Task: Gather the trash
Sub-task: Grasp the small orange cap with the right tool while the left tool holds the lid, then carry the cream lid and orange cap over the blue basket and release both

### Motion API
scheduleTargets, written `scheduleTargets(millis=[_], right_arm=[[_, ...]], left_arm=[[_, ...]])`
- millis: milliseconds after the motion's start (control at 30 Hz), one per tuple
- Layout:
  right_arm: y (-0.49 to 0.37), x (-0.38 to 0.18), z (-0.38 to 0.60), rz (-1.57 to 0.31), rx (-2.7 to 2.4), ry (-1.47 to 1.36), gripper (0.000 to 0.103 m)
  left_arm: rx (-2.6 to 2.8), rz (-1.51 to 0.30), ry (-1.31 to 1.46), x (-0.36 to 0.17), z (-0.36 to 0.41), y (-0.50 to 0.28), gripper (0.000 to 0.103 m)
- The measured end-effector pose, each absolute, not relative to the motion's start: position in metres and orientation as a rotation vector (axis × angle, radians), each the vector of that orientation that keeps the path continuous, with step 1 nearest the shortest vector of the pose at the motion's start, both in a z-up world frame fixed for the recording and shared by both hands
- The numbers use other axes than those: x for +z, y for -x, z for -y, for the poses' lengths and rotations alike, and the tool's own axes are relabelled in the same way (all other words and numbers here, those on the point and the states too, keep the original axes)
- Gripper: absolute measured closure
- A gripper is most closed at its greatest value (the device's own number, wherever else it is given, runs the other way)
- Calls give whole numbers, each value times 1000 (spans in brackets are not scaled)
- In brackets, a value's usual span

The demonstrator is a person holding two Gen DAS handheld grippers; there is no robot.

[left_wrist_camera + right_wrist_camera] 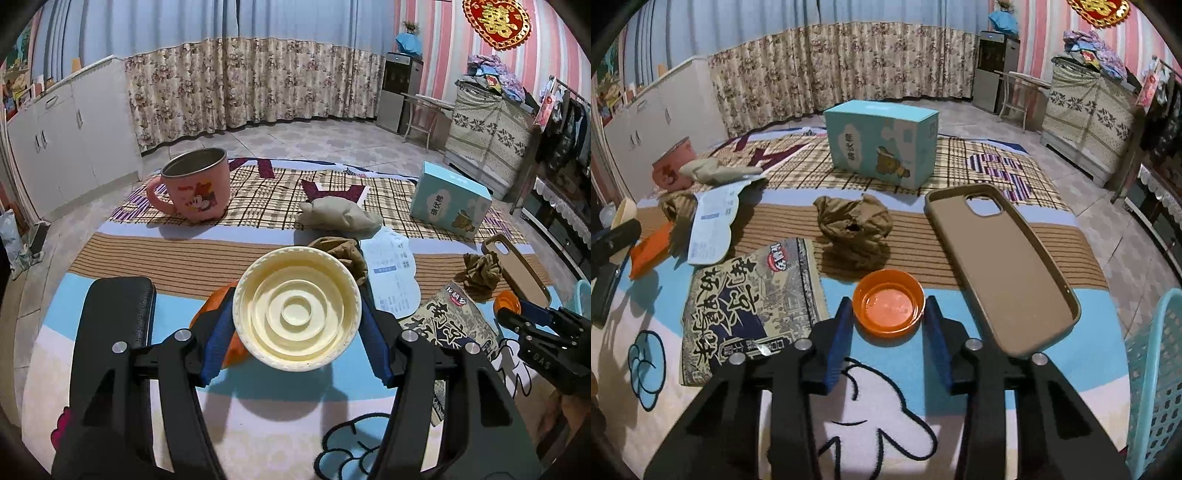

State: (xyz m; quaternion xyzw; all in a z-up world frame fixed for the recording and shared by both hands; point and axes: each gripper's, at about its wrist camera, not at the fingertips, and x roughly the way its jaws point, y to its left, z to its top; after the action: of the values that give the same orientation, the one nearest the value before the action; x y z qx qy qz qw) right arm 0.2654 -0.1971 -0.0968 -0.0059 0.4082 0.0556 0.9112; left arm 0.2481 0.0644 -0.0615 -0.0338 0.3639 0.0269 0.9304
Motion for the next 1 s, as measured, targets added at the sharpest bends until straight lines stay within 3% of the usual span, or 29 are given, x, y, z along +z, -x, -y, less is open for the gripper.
scheduleTargets(millis=[500, 1000], right_arm=[[-237, -81, 224, -760, 53, -24, 63], [-175, -21, 311, -668, -61, 28, 63]], left_arm=[[55, -723, 23, -54, -49, -237, 42], [-70, -677, -40, -27, 36, -203, 42]])
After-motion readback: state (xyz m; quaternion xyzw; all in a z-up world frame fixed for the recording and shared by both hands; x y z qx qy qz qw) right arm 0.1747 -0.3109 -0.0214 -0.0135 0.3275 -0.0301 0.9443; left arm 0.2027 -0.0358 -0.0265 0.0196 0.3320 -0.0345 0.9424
